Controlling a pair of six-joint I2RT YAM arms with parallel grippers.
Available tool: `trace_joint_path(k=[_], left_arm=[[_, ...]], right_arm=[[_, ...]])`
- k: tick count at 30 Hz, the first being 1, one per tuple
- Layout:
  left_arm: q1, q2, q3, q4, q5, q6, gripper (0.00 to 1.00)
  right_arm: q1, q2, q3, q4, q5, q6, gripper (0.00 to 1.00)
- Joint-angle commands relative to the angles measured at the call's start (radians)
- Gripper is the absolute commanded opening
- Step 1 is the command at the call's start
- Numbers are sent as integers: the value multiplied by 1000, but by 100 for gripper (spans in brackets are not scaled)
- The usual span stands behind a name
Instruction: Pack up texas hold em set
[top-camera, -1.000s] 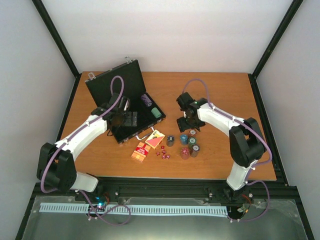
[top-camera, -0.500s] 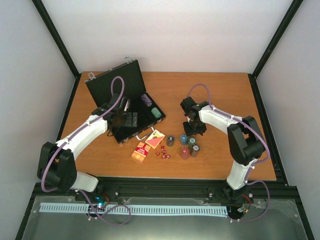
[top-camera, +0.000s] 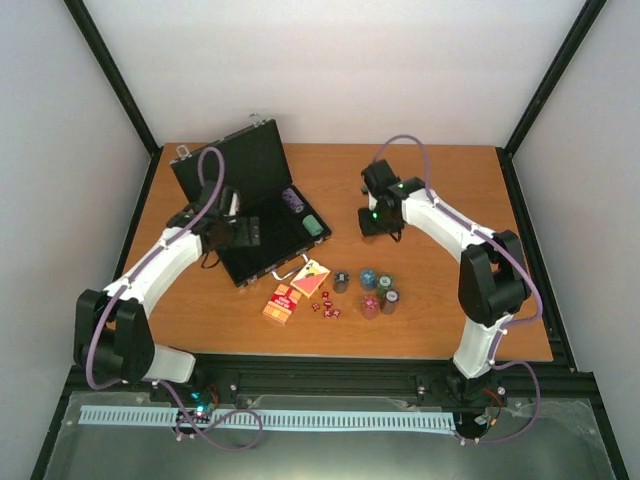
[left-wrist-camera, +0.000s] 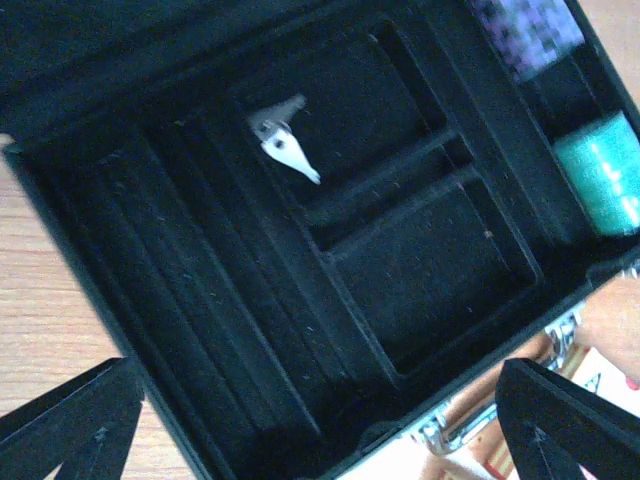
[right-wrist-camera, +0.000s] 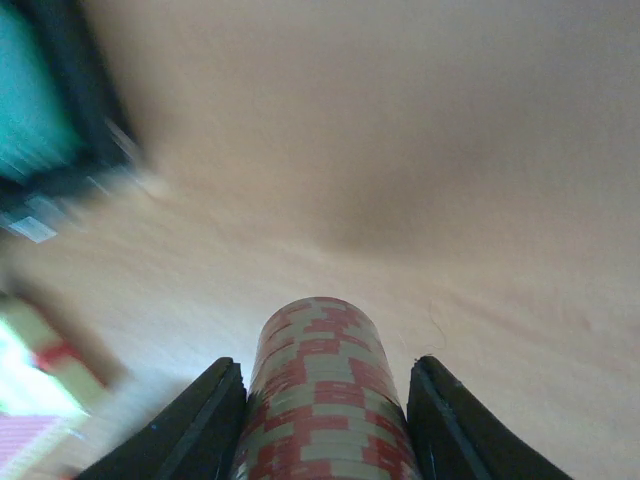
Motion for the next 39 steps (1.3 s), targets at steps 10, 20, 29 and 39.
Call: trace_joint_path(k=[10, 20, 29, 39], left_arm=[[110, -66, 24, -48, 120, -84, 100], [113, -85, -26, -65, 111, -116, 100], [113, -87, -54, -43, 131, -125, 100], [113, -87, -56, -62, 134, -102, 100]], right_arm=[[81, 383, 564, 395, -415, 155, 3], [167, 570, 796, 482, -407, 169, 3], [214, 636, 787, 521, -184, 63, 3], [231, 709, 787, 543, -52, -17, 10]])
